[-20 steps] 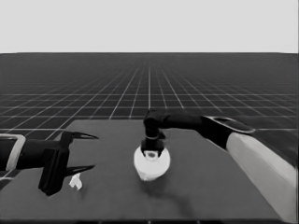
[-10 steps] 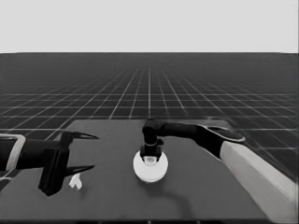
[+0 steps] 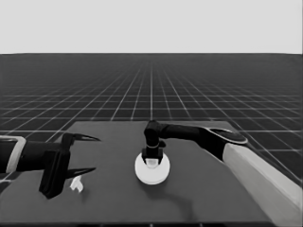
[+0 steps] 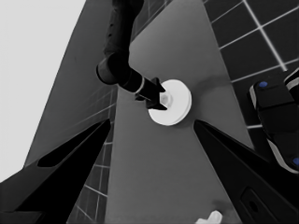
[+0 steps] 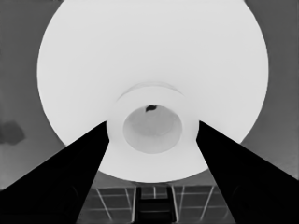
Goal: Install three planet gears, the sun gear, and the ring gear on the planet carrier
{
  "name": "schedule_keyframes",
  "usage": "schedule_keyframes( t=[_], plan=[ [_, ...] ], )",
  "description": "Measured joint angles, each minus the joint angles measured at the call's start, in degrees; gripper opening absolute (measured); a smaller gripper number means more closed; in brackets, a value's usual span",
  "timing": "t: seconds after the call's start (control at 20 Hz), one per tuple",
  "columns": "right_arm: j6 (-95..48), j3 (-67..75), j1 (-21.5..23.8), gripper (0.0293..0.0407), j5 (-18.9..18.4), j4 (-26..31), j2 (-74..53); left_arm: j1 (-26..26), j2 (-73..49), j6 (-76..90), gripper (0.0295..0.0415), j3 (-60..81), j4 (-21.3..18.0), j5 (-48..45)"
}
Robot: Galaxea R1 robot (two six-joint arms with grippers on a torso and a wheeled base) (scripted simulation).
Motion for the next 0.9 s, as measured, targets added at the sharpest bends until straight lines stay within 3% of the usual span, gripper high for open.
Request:
schedule_keyframes(
  t=[0.9],
  plan=[
    [8.98,-0.10,-0.51,0.0348,-0.02,0.02,-0.16,0.00,0.00,0.00,0.0385,0.00,0.00,0.00]
  ],
)
